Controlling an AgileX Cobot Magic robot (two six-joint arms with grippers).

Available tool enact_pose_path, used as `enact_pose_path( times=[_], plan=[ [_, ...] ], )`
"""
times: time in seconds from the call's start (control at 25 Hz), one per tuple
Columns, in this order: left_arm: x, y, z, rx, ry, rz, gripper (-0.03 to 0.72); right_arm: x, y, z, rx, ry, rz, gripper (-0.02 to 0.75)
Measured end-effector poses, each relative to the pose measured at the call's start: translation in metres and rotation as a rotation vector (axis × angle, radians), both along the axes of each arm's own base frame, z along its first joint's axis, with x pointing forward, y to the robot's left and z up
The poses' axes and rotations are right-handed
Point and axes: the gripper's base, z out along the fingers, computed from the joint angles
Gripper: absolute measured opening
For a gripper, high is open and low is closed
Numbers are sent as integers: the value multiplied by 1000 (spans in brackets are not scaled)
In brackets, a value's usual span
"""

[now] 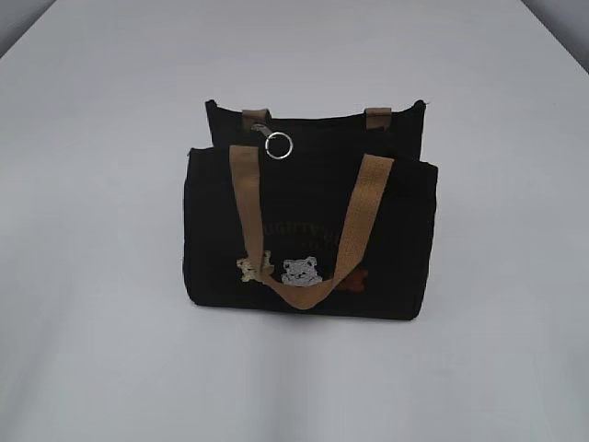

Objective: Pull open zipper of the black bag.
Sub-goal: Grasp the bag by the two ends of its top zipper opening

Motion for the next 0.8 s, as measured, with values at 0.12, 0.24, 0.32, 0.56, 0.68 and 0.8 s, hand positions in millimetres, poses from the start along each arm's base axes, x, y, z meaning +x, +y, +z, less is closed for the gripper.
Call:
enact_pose_path(
  times=[0.12, 0.24, 0.32, 0.56, 0.68, 0.8],
  plan=[
    [56, -7, 4, 82, -77, -49, 291, 0, 0, 0, 0, 0, 0, 356],
    [118, -17, -26, 139, 66, -136, 331, 0, 0, 0, 0, 0, 0, 356],
    [146, -25, -48, 167, 131, -235, 344, 0, 0, 0, 0, 0, 0, 356],
    [198, -47, -106, 148, 189, -498, 353, 0, 0, 0, 0, 0, 0, 356],
    [208, -52, -124, 173, 166, -571, 380, 0, 0, 0, 0, 0, 0, 356],
    [213, -53, -130, 169, 154, -588, 430, 0, 0, 0, 3, 0, 2, 356]
  ],
)
